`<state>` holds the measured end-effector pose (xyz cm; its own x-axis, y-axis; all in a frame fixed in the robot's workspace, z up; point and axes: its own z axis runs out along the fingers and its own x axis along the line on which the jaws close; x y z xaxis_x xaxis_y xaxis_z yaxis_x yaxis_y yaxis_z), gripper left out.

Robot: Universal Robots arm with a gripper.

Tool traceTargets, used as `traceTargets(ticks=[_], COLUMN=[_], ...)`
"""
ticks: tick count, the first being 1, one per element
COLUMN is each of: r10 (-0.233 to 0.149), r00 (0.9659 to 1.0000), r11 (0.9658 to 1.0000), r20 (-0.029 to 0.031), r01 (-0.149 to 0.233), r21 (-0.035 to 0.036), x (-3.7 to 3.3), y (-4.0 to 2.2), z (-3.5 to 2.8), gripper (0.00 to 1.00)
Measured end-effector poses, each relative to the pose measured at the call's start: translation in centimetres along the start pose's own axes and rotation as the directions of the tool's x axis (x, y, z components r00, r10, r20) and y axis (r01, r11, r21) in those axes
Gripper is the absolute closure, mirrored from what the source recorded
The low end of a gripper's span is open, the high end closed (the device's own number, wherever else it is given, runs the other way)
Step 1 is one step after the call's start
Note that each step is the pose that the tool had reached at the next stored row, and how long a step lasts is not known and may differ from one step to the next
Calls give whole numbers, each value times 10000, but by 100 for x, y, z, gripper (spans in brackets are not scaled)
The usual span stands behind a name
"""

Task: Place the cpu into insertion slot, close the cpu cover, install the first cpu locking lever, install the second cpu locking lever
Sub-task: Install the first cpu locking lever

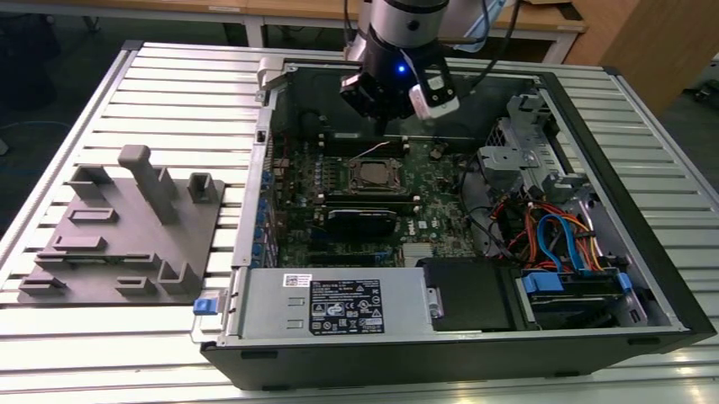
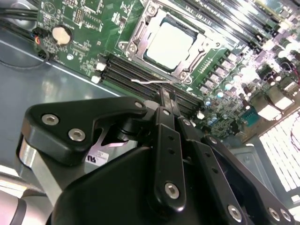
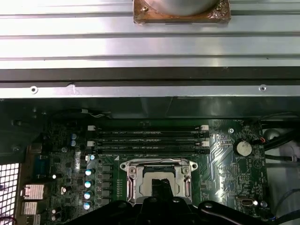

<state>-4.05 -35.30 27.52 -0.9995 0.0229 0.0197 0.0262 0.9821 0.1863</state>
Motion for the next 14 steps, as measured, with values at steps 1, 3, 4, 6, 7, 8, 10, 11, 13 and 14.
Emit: traceTargets(ticks=[1, 3, 4, 6, 7, 8, 10, 11, 13, 14], r10=[0, -3, -5, -9, -11, -10, -11, -11, -10, -10], r00=[10000, 10000, 10000, 10000, 10000, 10000, 10000, 10000, 10000, 10000], r11=[10000, 10000, 10000, 10000, 10000, 10000, 10000, 10000, 10000, 10000], r20=[0, -1, -2, -2, -2, -2, -3, -2, -2, -3], r01=[0, 3, 5, 9, 11, 10, 11, 11, 10, 10], r21=[0, 0, 1, 1, 1, 2, 2, 1, 3, 2], x=[0, 7, 13, 27, 32, 34, 37, 39, 44, 46], y=[-3, -10, -13, -17, -18, -20, -23, -25, -31, -34], z=[18, 53, 71, 108, 126, 144, 180, 198, 235, 253], gripper=[89, 89, 89, 89, 89, 89, 89, 89, 89, 89])
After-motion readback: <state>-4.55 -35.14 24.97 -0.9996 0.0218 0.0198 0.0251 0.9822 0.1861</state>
